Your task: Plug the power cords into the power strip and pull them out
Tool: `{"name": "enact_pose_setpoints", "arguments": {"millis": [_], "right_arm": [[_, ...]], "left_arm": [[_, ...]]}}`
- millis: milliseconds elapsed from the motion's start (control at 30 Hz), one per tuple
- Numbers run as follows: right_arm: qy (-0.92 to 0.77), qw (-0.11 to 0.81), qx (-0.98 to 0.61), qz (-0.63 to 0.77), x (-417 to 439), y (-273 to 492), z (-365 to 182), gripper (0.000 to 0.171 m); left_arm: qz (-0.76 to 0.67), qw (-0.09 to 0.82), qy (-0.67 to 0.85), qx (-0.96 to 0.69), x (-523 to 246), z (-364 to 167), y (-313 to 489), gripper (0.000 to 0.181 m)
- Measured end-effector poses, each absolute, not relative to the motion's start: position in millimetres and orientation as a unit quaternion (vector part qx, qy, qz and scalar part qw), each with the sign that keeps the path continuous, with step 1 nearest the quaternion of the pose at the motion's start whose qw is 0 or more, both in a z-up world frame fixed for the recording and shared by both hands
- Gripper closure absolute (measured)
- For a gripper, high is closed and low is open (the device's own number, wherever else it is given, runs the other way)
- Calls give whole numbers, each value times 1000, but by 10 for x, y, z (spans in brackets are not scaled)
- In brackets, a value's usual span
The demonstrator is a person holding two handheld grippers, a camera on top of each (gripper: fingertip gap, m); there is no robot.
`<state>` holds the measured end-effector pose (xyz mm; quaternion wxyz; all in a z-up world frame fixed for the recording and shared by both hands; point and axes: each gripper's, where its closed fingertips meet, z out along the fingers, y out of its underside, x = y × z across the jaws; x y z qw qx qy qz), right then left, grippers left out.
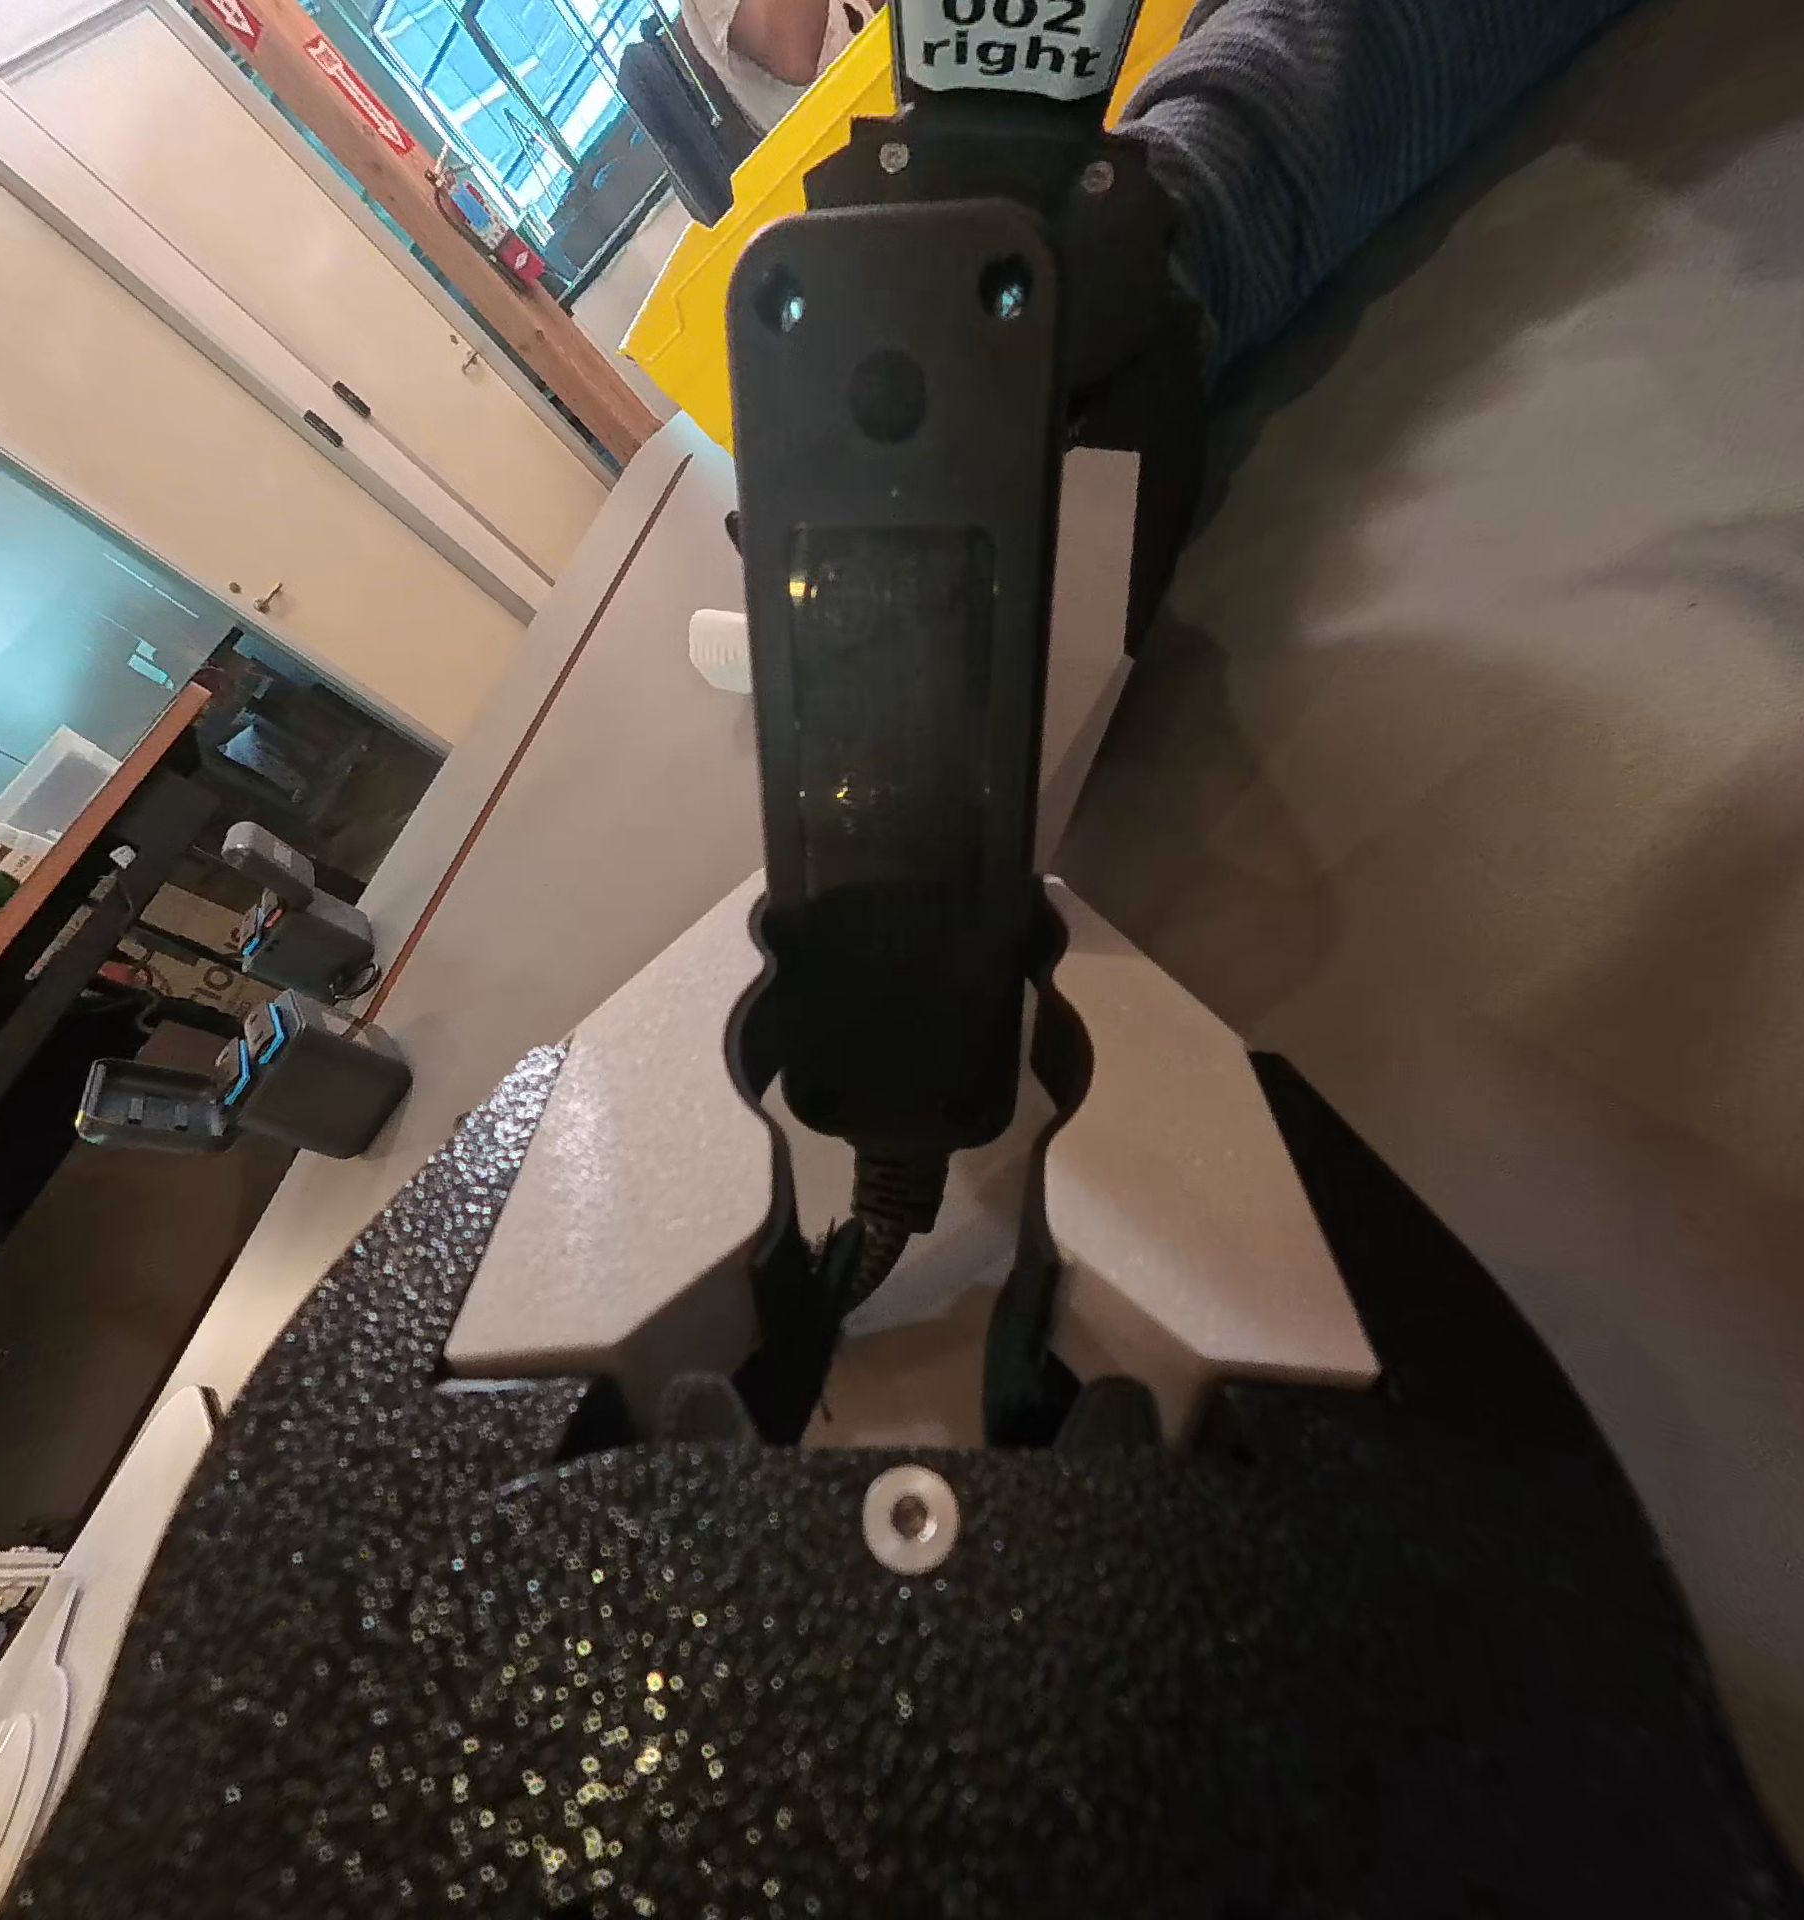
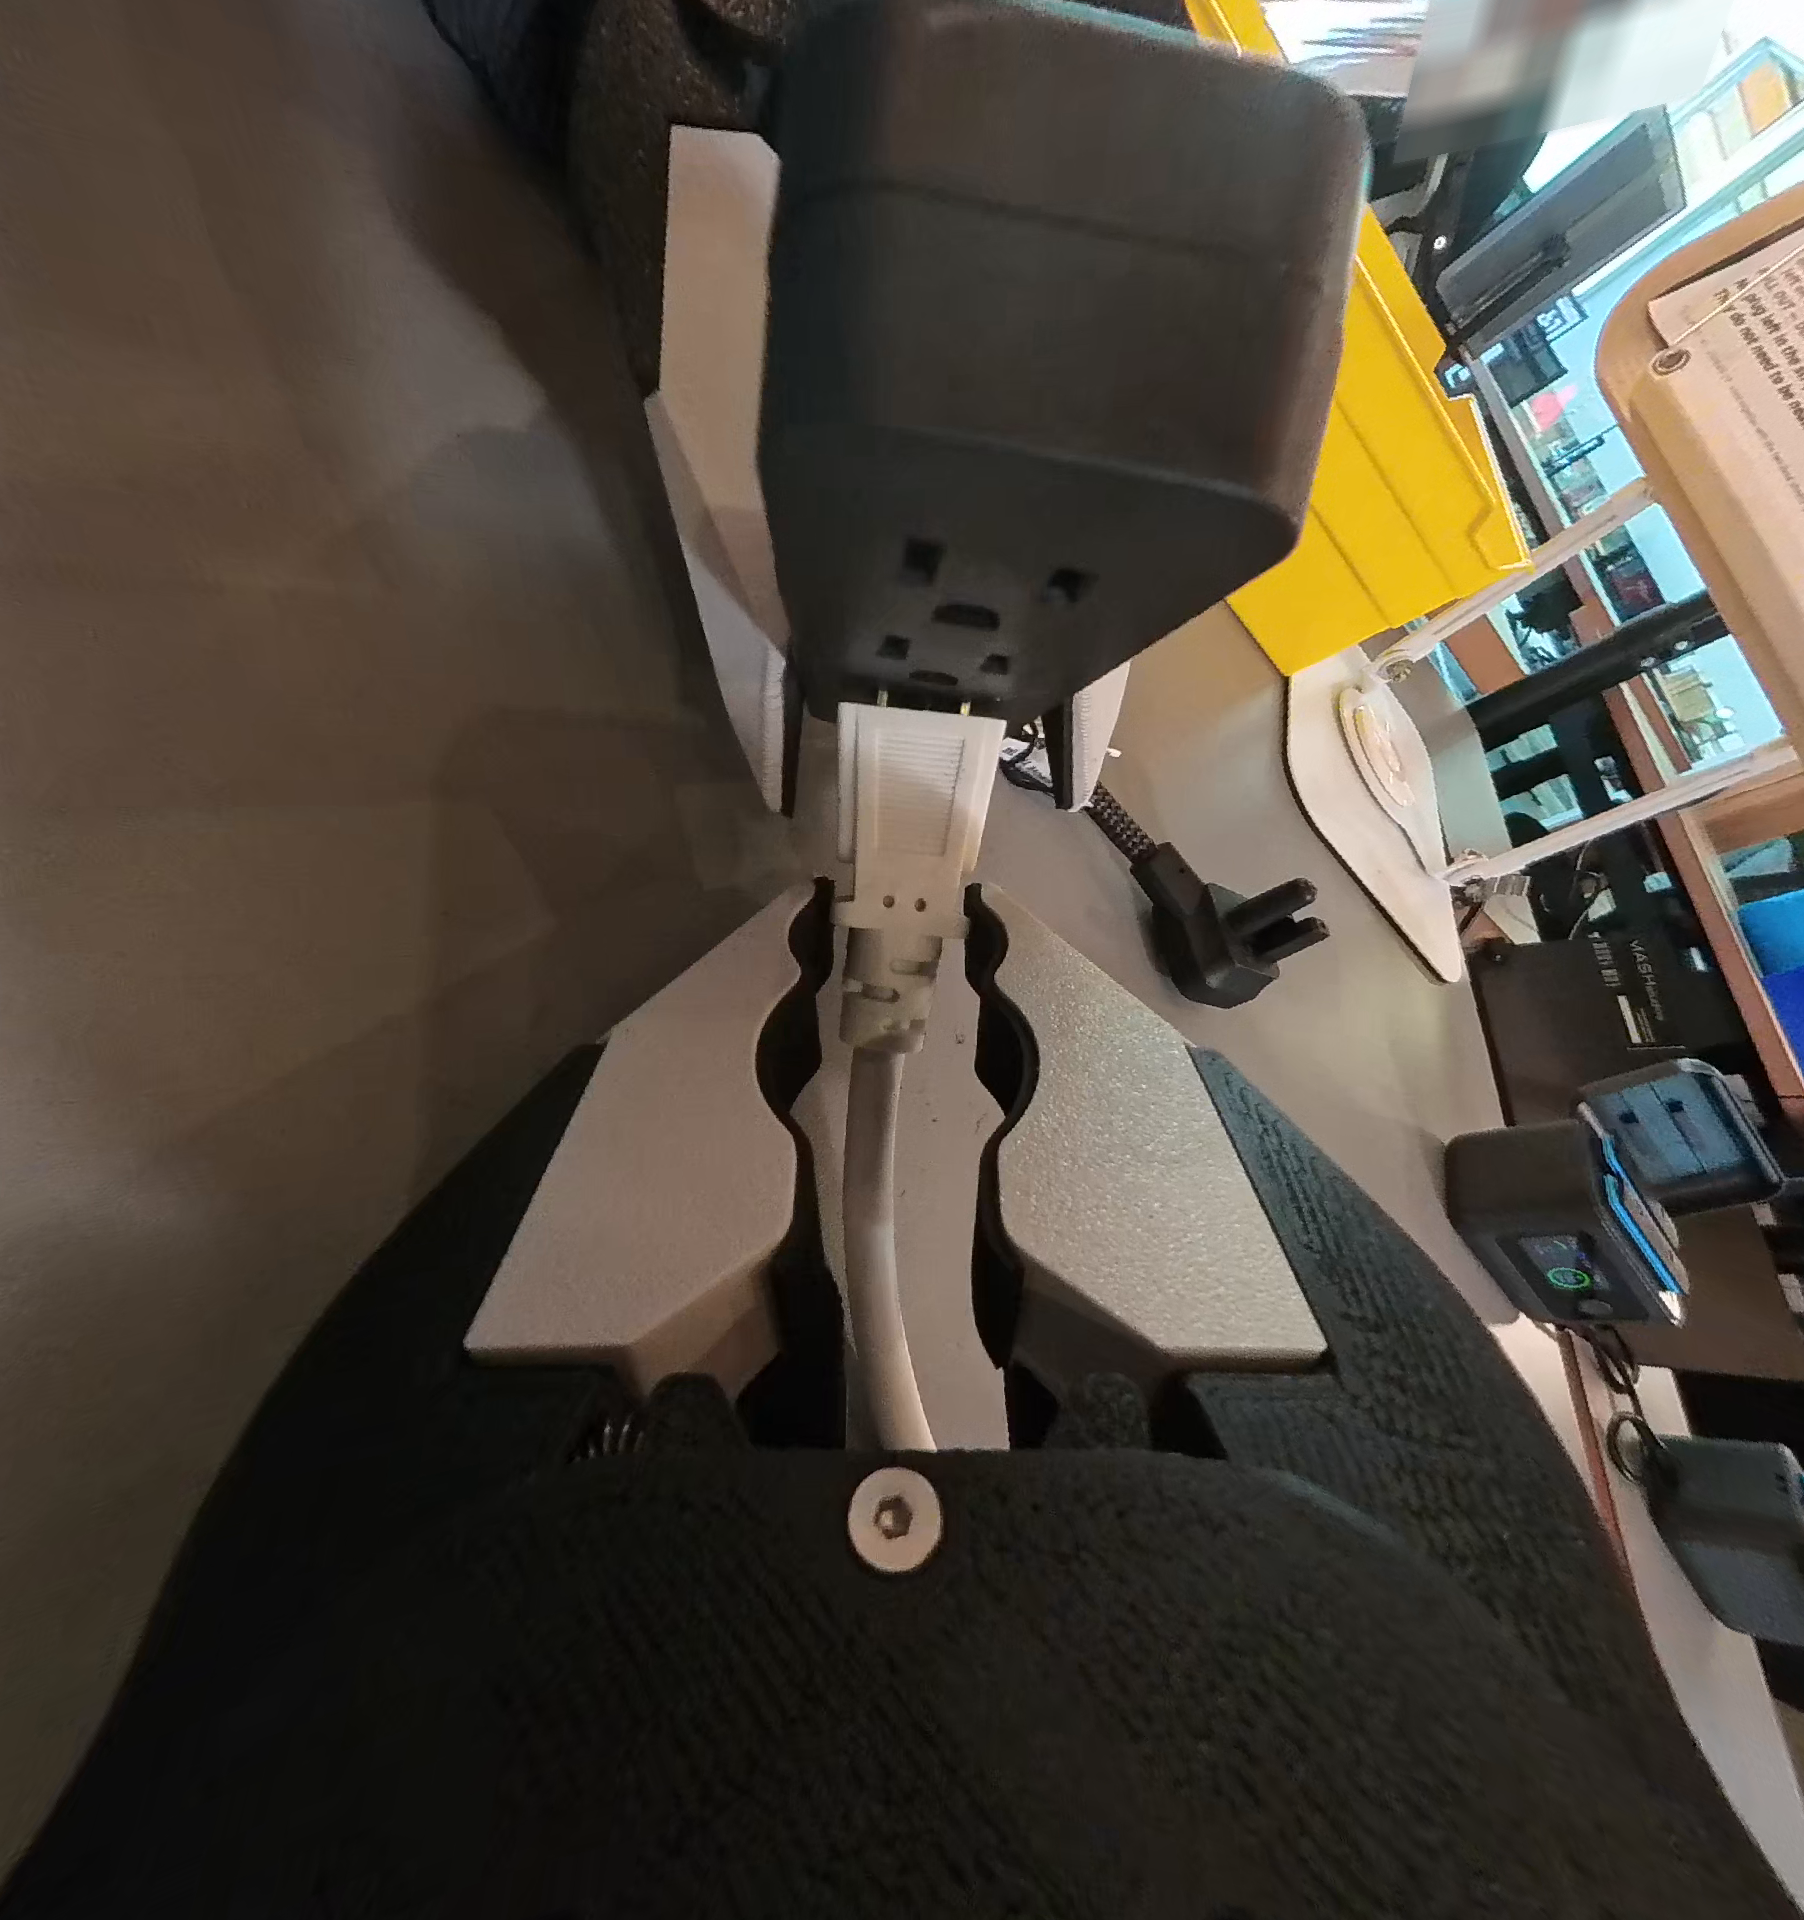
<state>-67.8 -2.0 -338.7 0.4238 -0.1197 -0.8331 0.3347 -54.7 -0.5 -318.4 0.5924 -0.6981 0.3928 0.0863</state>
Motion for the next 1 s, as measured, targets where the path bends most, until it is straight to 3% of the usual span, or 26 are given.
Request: {"name": "enact_pose_setpoints", "arguments": {"millis": [1000], "right_arm": [[-825,453,-102,322,-704,-18,-3358,147]], "left_arm": [[102,591,397,-695,-555,-3187,-20,138]]}}
